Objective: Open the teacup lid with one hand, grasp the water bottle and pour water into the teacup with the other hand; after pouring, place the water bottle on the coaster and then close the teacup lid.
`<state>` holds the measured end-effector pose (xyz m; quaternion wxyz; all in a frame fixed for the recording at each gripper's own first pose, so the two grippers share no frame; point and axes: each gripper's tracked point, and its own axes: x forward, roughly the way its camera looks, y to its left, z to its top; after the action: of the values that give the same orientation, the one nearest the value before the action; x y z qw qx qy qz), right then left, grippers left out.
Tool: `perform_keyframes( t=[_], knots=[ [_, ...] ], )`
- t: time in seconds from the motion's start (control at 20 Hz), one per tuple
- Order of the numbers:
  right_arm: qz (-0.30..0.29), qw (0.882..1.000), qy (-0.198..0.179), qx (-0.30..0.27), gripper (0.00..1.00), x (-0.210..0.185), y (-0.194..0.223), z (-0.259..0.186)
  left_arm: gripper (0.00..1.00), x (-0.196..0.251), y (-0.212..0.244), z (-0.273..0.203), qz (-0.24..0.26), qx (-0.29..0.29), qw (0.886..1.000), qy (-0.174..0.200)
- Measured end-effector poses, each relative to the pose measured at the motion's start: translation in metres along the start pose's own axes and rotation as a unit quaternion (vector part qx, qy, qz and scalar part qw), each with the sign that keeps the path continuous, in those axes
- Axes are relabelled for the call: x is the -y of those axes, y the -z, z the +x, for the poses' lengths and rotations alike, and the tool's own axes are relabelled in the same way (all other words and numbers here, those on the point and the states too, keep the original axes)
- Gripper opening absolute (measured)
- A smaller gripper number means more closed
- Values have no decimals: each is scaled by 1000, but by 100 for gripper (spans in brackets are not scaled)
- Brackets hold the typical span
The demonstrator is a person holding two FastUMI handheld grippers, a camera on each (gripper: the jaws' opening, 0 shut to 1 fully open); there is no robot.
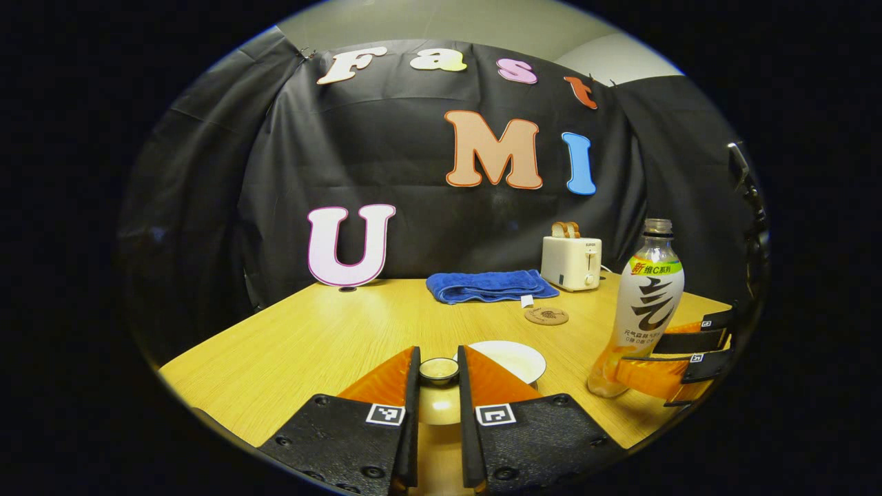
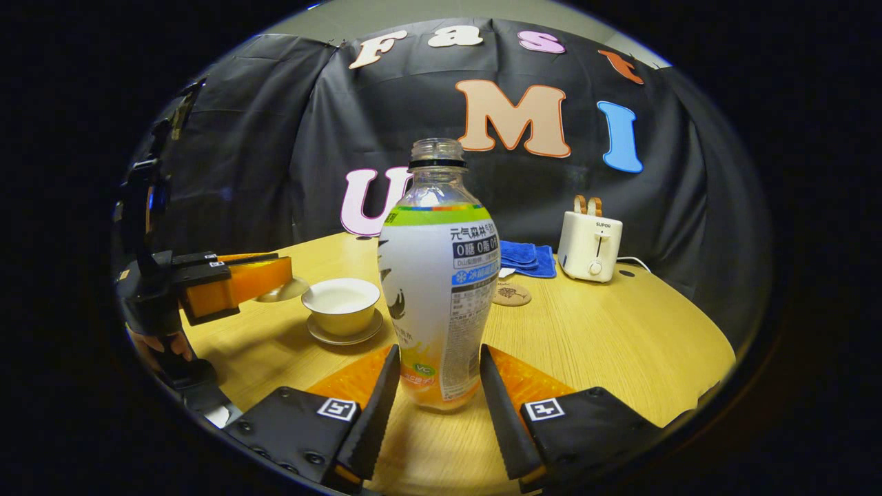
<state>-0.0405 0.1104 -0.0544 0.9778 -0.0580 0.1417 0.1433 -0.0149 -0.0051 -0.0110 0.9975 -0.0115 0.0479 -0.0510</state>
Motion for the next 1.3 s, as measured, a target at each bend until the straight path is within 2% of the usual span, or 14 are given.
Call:
perform_keyframes(
  t=[0.15, 0.5, 0.7, 0.8, 0.85, 0.9, 1.05, 1.15, 1.2, 1.3],
  knots=[
    [5, 1000, -2, 1, 76, -2, -6, 2, 23, -1, -1, 0, 1, 1, 1000, 0],
    [2, 1000, -3, 11, 75, -8, -19, 8, 23, -1, -1, 0, 1, 2, 1000, 0],
    [-24, 1000, -2, 11, 61, -9, -21, 8, 23, -5, -3, -2, 4, 5, 1000, -4],
    [-51, 999, 1, 17, 58, -8, -29, 8, 23, -6, -3, -2, -1, 6, 1000, -3],
    [-76, 997, 7, 23, 63, -4, -35, 9, 23, -6, -5, -3, -5, 7, 1000, -3],
    [-105, 994, 15, 26, 63, 0, -40, 11, 23, -7, -6, -4, -8, 10, 1000, -2],
    [-194, 979, 43, 34, 60, 15, -45, 18, 23, -16, -11, -6, -6, 16, 1000, -10],
    [-227, 972, 50, 32, 58, 19, -43, 25, 23, -21, -15, -9, -10, 20, 1000, -15],
    [-240, 969, 50, 30, 62, 19, -41, 27, 23, -25, -17, -9, -11, 22, 1000, -19],
    [-279, 958, 56, 27, 62, 18, -40, 31, 22, -31, -22, -12, -11, 26, 999, -24]
  ],
)
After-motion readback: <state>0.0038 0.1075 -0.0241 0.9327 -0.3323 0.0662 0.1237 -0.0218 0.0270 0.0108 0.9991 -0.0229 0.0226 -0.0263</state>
